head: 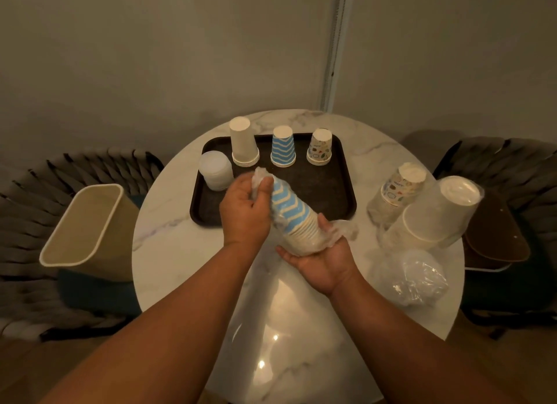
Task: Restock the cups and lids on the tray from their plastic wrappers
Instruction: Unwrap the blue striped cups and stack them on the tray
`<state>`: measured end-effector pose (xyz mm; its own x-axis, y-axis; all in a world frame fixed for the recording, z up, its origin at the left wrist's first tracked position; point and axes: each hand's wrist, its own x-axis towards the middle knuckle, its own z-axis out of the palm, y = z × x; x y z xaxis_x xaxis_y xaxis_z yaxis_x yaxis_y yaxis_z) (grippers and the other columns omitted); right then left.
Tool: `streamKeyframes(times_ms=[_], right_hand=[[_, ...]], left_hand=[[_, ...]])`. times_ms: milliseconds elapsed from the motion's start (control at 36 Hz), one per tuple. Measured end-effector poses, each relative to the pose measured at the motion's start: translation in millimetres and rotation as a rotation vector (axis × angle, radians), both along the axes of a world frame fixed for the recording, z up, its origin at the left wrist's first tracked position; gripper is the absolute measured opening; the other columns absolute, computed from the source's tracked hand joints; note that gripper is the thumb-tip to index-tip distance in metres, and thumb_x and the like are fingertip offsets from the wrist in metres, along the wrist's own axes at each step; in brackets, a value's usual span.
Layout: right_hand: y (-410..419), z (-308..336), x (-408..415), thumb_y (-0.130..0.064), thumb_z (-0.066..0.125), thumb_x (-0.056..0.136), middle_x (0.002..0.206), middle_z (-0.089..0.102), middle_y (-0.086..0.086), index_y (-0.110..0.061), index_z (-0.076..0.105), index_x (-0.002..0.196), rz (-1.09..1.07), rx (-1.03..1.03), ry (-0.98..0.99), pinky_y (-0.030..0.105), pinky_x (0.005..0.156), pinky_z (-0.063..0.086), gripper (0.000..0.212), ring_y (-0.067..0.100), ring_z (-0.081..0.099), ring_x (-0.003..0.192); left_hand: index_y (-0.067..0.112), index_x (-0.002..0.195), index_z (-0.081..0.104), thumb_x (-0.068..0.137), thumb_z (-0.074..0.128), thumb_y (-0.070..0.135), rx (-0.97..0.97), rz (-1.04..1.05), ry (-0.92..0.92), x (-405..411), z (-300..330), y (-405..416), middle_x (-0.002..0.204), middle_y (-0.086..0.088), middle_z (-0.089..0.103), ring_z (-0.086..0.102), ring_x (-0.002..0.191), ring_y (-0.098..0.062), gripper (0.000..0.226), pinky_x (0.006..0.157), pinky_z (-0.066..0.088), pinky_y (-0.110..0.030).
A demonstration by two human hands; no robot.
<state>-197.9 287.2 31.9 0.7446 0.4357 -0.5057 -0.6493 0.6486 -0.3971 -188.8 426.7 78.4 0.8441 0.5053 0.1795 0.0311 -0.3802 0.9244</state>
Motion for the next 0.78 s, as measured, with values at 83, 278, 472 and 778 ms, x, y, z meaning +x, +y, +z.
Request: streamKeyframes(times_ms=[83,278,472,778], right_hand=[[-0.6,-3.4,-1.1,-0.043,0.054,0.081,0.135,0.059,0.016,-0.013,0.057,0.13,0.016,0.01,0.027,0.053,0.106,0.037,0.058,0.033,0.051,0.128],[-4.4,-15.9,-6.7,-0.043,0.056,0.078,0.127,0.065,0.012,-0.016,0.06,0.124,0.014,-0.024,0.04,0.052,0.112,0.033,0.054,0.03,0.058,0.117],[-14.0,-21.8,-9.6,-0.046,0.054,0.078,0.118,0.07,0.011,-0.017,0.062,0.121,0.015,-0.032,0.049,0.051,0.103,0.04,0.052,0.031,0.059,0.115],[-24.1,-27.9,-13.9,-0.02,0.067,0.067,0.111,0.072,0.017,-0.009,0.069,0.114,0.013,-0.006,0.029,0.058,0.099,0.042,0.049,0.037,0.064,0.107]], left_hand=[[0.013,0.088,0.071,0.092,0.064,0.042,-0.039,-0.014,0.075,1.0,1.5,1.1,0.083,-0.004,0.072,0.069,0.081,-0.016,0.03,0.077,0.058,-0.04],[0.011,0.083,0.062,0.083,0.075,0.041,0.013,0.035,0.131,4.2,5.6,3.2,0.072,0.007,0.062,0.059,0.068,-0.005,0.032,0.062,0.047,-0.016],[0.015,0.091,0.055,0.094,0.059,0.044,0.068,0.018,0.152,4.5,6.3,6.5,0.078,0.011,0.055,0.053,0.072,-0.002,0.03,0.061,0.041,-0.02],[0.015,0.101,0.057,0.1,0.049,0.042,-0.027,-0.137,0.185,5.6,3.1,12.2,0.091,0.003,0.063,0.061,0.085,-0.008,0.028,0.074,0.048,-0.025]])
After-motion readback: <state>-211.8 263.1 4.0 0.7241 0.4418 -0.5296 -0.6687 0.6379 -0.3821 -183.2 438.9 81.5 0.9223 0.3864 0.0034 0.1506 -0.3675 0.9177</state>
